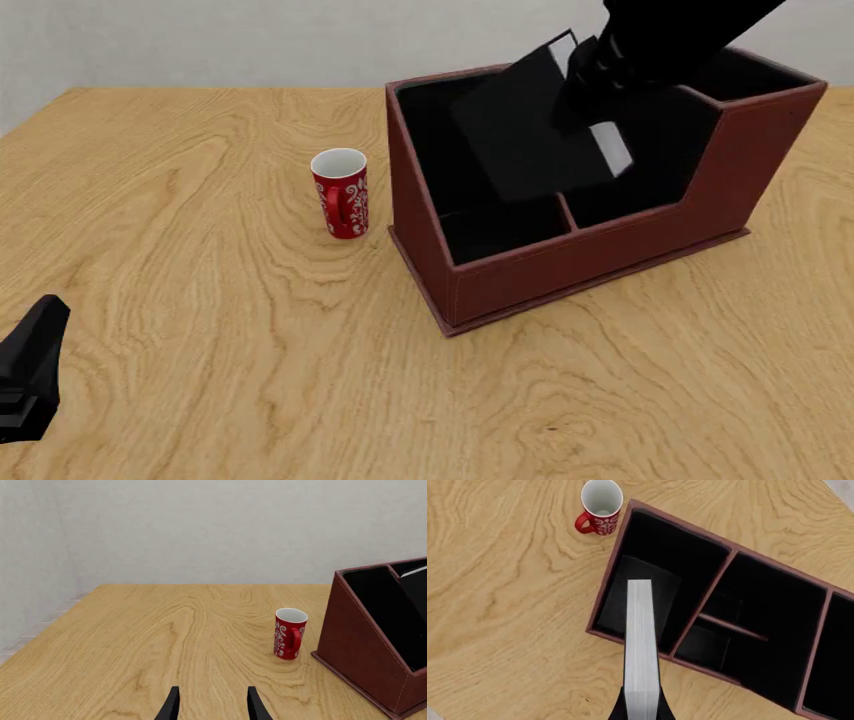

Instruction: Pick up the book and place it in the left compartment of the caddy.

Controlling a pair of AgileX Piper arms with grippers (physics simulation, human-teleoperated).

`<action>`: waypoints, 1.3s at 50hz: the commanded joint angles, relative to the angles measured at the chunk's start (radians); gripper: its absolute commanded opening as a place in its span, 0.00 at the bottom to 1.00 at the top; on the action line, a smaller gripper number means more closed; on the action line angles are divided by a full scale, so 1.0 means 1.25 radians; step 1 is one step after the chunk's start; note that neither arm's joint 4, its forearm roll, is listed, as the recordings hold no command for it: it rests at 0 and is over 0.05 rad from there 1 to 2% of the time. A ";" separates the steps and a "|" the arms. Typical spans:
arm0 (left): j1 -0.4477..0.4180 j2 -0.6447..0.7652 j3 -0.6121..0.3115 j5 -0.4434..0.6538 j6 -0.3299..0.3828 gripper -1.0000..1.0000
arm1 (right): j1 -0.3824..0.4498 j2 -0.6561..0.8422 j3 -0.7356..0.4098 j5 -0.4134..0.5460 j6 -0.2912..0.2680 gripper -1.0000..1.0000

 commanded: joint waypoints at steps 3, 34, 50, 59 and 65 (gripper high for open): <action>0.000 0.000 0.000 0.000 0.000 1.00 | -0.007 0.021 -0.027 0.000 0.013 0.00; 0.000 0.000 0.000 0.000 0.000 1.00 | 0.003 0.083 -0.059 0.000 0.022 0.00; 0.000 0.000 0.000 0.000 0.000 1.00 | -0.017 0.110 -0.075 0.000 0.021 0.00; 0.000 0.000 0.000 0.000 0.000 1.00 | -0.018 0.125 -0.077 -0.006 0.024 0.00; 0.000 0.000 0.000 0.000 0.000 1.00 | -0.020 0.134 -0.079 -0.013 0.026 0.00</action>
